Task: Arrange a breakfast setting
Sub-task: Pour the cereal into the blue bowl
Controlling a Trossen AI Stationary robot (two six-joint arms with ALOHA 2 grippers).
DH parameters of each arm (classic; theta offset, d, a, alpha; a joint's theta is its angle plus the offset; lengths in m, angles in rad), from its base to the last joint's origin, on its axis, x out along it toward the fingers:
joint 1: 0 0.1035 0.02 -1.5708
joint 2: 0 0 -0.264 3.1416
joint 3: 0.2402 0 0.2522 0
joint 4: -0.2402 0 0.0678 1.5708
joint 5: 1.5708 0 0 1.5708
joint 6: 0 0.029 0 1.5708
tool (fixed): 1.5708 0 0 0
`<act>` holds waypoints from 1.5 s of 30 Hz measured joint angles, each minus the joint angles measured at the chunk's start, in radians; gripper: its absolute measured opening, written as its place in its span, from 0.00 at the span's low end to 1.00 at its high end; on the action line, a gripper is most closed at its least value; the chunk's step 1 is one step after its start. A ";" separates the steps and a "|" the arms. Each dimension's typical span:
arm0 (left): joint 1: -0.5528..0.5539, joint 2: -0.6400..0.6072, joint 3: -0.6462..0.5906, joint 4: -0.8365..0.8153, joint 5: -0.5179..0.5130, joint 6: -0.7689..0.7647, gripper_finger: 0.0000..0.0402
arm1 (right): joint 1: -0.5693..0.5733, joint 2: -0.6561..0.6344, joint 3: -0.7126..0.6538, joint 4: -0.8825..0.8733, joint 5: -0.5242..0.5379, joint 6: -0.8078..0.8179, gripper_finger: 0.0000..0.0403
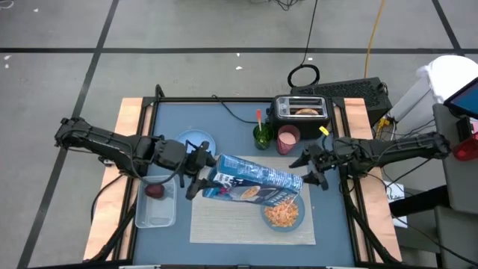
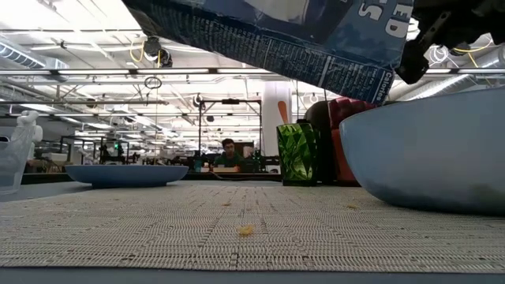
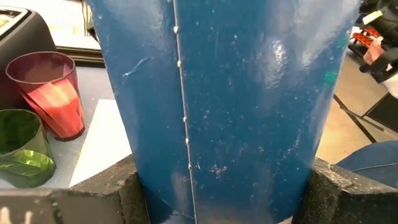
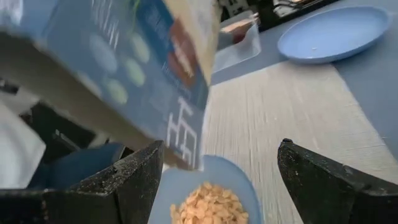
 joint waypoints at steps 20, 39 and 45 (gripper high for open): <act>0.000 0.000 0.000 0.000 -0.006 0.003 0.69 | 0.108 0.088 0.000 0.213 0.007 -0.086 0.67; 0.000 0.000 0.000 0.001 -0.006 0.003 0.69 | 0.137 0.271 0.000 0.557 0.166 -0.146 0.43; 0.000 0.000 0.000 0.002 -0.007 0.003 0.69 | 0.137 0.305 0.000 0.639 0.165 -0.145 0.17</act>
